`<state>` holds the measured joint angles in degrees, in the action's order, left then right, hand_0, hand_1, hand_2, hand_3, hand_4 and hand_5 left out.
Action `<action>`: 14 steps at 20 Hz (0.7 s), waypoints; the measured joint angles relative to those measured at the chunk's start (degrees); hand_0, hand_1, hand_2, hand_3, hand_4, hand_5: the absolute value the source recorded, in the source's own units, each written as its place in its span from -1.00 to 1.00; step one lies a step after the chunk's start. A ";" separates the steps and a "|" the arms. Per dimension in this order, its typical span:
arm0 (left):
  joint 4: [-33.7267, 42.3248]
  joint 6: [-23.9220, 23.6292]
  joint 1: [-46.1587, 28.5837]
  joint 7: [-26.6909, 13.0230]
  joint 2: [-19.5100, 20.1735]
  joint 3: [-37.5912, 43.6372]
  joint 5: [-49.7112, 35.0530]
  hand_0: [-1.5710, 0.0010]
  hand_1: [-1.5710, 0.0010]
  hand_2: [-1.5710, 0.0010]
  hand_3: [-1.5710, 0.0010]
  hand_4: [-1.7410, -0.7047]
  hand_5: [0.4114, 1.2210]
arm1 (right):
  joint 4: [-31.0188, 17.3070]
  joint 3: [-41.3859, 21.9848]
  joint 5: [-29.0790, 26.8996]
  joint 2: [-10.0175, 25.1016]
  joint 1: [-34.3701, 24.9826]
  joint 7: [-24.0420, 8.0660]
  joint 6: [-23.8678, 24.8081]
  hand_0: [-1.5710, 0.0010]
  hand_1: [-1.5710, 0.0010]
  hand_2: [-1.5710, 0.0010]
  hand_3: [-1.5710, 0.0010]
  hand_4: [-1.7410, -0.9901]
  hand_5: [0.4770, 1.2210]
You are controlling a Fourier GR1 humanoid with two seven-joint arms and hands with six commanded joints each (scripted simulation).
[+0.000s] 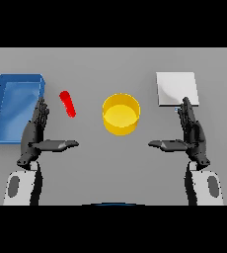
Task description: Pick up the red beaker and tilt it to pour out 1 green nut into yellow bowl. Pick up the yellow bowl and place it on the metallic measuring scale.
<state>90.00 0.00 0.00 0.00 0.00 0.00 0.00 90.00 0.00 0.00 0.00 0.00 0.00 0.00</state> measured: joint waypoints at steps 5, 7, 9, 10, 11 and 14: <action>-0.88 0.81 0.84 -0.22 1.56 1.51 -1.32 1.00 1.00 1.00 1.00 0.25 -0.48 | 0.11 -0.37 0.31 -0.37 0.08 0.00 0.26 1.00 1.00 1.00 1.00 0.63 -0.51; 1.00 1.38 -1.76 3.52 2.86 -0.12 1.22 1.00 1.00 1.00 1.00 0.25 -0.48 | 2.04 -3.54 6.56 0.94 2.76 6.60 1.42 1.00 1.00 1.00 1.00 0.63 -0.50; 4.12 0.52 -4.56 3.56 3.43 -2.38 4.71 1.00 1.00 1.00 1.00 0.25 -0.50 | 5.17 -6.57 13.15 2.76 4.92 8.73 3.02 1.00 1.00 1.00 1.00 0.64 -0.49; 5.20 0.22 -5.10 2.77 3.47 -2.98 5.49 1.00 1.00 1.00 1.00 0.24 -0.50 | 6.00 -7.84 14.72 2.53 6.04 8.69 3.15 1.00 1.00 1.00 1.00 0.64 -0.49; 5.68 0.28 -5.19 1.60 3.72 -3.21 5.76 1.00 1.00 1.00 1.00 0.24 -0.49 | 6.35 -8.06 15.21 2.45 6.11 8.00 3.40 1.00 1.00 1.00 1.00 0.66 -0.50; 5.78 0.10 -5.71 0.24 3.92 -3.86 6.95 1.00 1.00 1.00 1.00 0.26 -0.51 | 6.42 -8.45 16.00 2.06 5.66 6.00 3.81 1.00 1.00 1.00 1.00 0.65 -0.51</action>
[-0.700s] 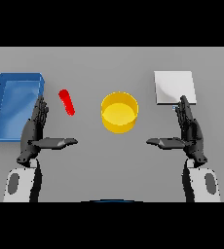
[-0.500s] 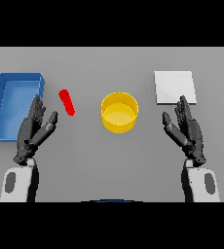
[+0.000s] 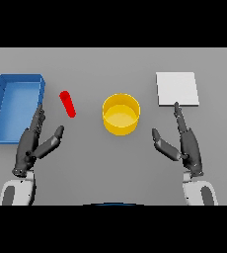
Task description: Pick up the red beaker and tilt it to pour out 1 green nut into yellow bowl. Pick up the yellow bowl and place it on the metallic measuring scale.
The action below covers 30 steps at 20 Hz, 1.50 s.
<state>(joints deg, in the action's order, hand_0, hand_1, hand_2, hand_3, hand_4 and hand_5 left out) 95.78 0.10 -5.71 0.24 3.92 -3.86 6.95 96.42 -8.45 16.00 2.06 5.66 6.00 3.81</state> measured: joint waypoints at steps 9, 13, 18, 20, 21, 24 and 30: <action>-14.49 -2.21 13.08 2.03 -0.69 1.85 2.39 1.00 1.00 1.00 1.00 0.14 -0.45 | 0.91 0.78 -2.36 -0.17 0.22 -0.49 -1.05 1.00 1.00 1.00 1.00 0.43 -0.51; -22.01 -3.03 18.55 3.72 -0.92 3.33 2.68 1.00 1.00 1.00 1.00 0.12 -0.46 | -0.06 1.23 -2.98 -0.32 0.01 0.65 -1.07 1.00 1.00 1.00 1.00 0.36 -0.49; -31.80 -4.05 24.33 8.51 -1.24 5.72 2.44 1.00 1.00 1.00 1.00 0.03 -0.45 | 0.87 0.86 -2.37 -0.23 0.67 0.29 -0.91 1.00 1.00 1.00 1.00 0.32 -0.47; -35.17 -5.03 26.58 9.92 -1.28 5.80 3.60 1.00 1.00 1.00 1.00 -0.01 -0.41 | 0.88 1.19 -2.66 0.09 0.09 0.33 -1.05 1.00 1.00 1.00 1.00 0.32 -0.46; -36.81 -5.92 27.54 10.88 -1.94 5.53 4.41 1.00 1.00 1.00 1.00 -0.04 -0.39 | 1.51 0.81 -2.57 0.09 0.55 0.62 -1.34 1.00 1.00 1.00 1.00 0.31 -0.45; -41.38 -6.98 31.47 12.75 -2.02 6.02 5.29 1.00 1.00 1.00 1.00 -0.07 -0.36 | 1.18 0.67 -3.06 -0.44 0.94 -0.10 -1.62 1.00 1.00 1.00 1.00 0.26 -0.42; -48.12 -8.45 36.14 16.32 -2.05 7.97 5.20 0.88 0.82 0.81 0.94 -0.19 -0.19 | 1.77 1.05 -2.91 0.12 0.26 0.09 -1.37 1.00 1.00 1.00 1.00 0.29 -0.43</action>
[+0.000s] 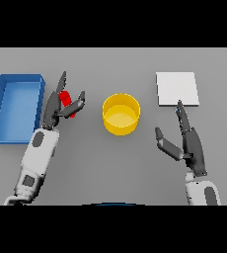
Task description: Pick up the red beaker and tilt it to pour out 1 green nut into yellow bowl. Pick up the yellow bowl and place it on the metallic measuring scale.
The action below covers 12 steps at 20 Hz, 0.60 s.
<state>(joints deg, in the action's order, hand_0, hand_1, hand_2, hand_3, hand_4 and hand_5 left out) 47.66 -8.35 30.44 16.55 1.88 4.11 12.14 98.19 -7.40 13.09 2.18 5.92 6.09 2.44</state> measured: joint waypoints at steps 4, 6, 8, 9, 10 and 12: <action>-1.56 -2.62 1.02 0.95 -1.43 1.21 -0.35 -0.19 -0.21 -0.21 0.03 -0.59 0.43 | -0.44 -0.24 0.78 -0.14 0.42 0.48 0.44 1.00 1.00 1.00 1.00 0.33 -0.41; -3.71 -1.98 1.82 6.38 -1.78 1.69 -0.53 -0.48 -0.50 -0.49 -0.27 -0.73 0.64 | -0.66 0.08 0.50 -0.05 -0.27 -0.21 0.44 1.00 1.00 1.00 1.00 0.35 -0.43; -5.00 -2.08 2.82 6.63 -1.75 2.19 -0.98 -0.67 -0.68 -0.68 -0.53 -0.74 0.75 | -1.31 0.00 0.52 -0.29 -1.10 -0.71 0.42 1.00 1.00 1.00 1.00 0.36 -0.44; -4.78 -2.32 2.63 7.04 -2.12 2.27 -1.30 -0.73 -0.74 -0.74 -0.63 -0.79 0.76 | -0.91 0.18 0.09 -0.08 -0.36 0.39 0.19 1.00 1.00 1.00 1.00 0.39 -0.45; -5.00 -2.51 2.73 7.61 -2.35 2.50 -1.65 -0.79 -0.79 -0.79 -0.70 -0.83 0.77 | -1.00 -0.01 0.48 -0.31 -0.75 0.14 0.49 1.00 1.00 1.00 1.00 0.42 -0.46; -5.20 -3.40 3.29 6.40 -2.51 2.68 -1.76 -0.86 -0.87 -0.87 -0.81 -0.89 0.77 | -1.69 -0.19 1.22 -0.25 -0.38 0.53 0.76 1.00 1.00 1.00 1.00 0.48 -0.48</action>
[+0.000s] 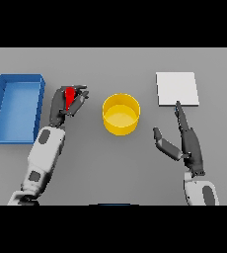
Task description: Pick up the red beaker and tilt it to pour out 1 green nut into yellow bowl. Pick up the yellow bowl and place it on the metallic measuring scale.
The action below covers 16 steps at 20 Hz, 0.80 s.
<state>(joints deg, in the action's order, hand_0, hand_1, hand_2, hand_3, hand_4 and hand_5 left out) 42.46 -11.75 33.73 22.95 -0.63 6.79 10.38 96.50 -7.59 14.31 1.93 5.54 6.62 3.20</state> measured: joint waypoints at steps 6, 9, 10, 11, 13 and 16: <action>7.24 0.45 0.96 -4.77 3.30 -3.89 3.06 -0.96 -0.97 -0.97 -0.95 -0.97 0.77 | -0.10 0.39 1.78 1.05 -0.57 0.29 1.26 1.00 1.00 1.00 1.00 0.69 -0.52; 11.00 1.88 1.32 -8.82 7.51 -9.58 9.30 -0.98 -0.98 -0.98 -0.97 -0.99 0.80 | -0.07 -0.49 2.70 0.49 0.14 1.89 1.57 1.00 1.00 1.00 1.00 0.72 -0.51; 11.57 2.31 2.14 -10.87 8.74 -12.56 12.76 -0.99 -0.99 -0.99 -0.98 -0.99 0.79 | -0.04 -0.40 3.01 0.80 0.01 1.12 1.63 1.00 1.00 1.00 1.00 0.73 -0.51; 12.39 2.90 2.46 -11.99 9.36 -14.56 14.77 -0.99 -0.99 -0.99 -0.98 -0.99 0.78 | 0.44 -0.12 2.88 1.11 -0.30 0.70 1.64 1.00 1.00 1.00 1.00 0.73 -0.50; 14.02 3.95 2.57 -13.98 10.08 -17.04 16.97 -0.99 -0.99 -0.99 -0.98 -0.99 0.76 | -0.02 0.18 1.96 1.13 -0.42 1.42 1.12 1.00 1.00 1.00 1.00 0.73 -0.49; 16.68 5.34 2.18 -16.37 10.57 -19.46 18.47 -0.99 -0.99 -0.99 -0.98 -0.99 0.81 | 0.42 -0.49 2.80 0.72 -0.18 0.43 1.33 1.00 1.00 1.00 1.00 0.72 -0.49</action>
<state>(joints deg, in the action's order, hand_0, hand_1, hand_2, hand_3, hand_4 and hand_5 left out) 59.13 -6.41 35.91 6.58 9.93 -12.67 28.85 96.92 -8.08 17.11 2.65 5.35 7.06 4.54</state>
